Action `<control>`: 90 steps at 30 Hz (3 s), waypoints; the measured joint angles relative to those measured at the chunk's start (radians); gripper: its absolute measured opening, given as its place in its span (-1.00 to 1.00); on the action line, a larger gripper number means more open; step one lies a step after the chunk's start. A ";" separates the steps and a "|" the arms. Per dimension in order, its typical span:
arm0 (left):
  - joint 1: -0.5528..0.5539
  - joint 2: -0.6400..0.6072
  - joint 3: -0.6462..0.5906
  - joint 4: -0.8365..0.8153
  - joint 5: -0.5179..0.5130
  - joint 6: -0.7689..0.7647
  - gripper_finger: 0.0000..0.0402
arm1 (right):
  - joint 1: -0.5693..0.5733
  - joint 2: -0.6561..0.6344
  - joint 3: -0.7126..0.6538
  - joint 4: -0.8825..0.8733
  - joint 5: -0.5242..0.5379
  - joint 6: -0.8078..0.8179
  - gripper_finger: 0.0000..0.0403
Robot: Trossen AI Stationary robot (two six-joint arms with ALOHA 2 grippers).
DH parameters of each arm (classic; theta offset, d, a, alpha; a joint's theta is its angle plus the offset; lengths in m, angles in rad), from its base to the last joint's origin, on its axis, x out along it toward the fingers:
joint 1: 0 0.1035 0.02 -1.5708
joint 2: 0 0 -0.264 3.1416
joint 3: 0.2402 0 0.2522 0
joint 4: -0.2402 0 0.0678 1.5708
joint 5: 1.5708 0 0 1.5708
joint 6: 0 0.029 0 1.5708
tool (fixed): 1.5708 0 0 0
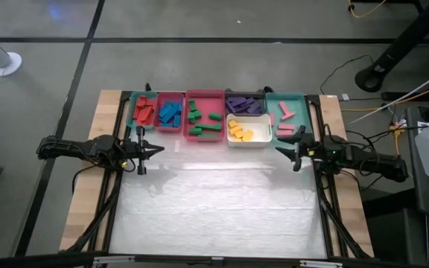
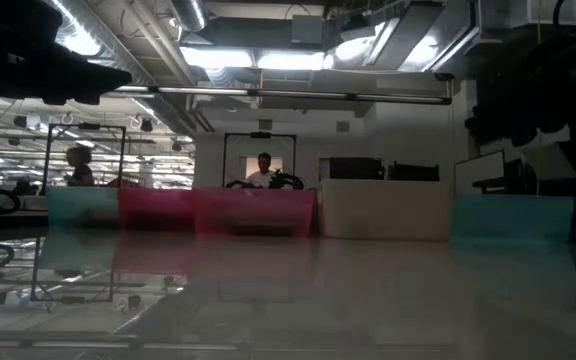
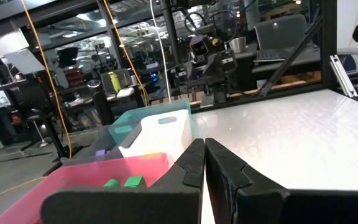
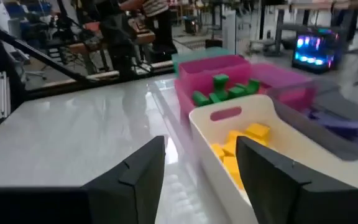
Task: Sort blocks
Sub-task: Return to Home Position
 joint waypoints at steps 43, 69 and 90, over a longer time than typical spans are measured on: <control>0.000 0.000 0.000 0.000 0.000 0.000 -0.99 | 0.139 0.002 -0.003 0.014 -0.009 0.026 -0.02; 0.000 0.000 0.000 0.000 0.000 0.000 -0.99 | 0.139 0.002 -0.003 0.014 -0.009 0.026 -0.02; 0.000 0.000 0.000 0.000 0.000 0.000 -0.99 | 0.139 0.002 -0.003 0.014 -0.009 0.026 -0.02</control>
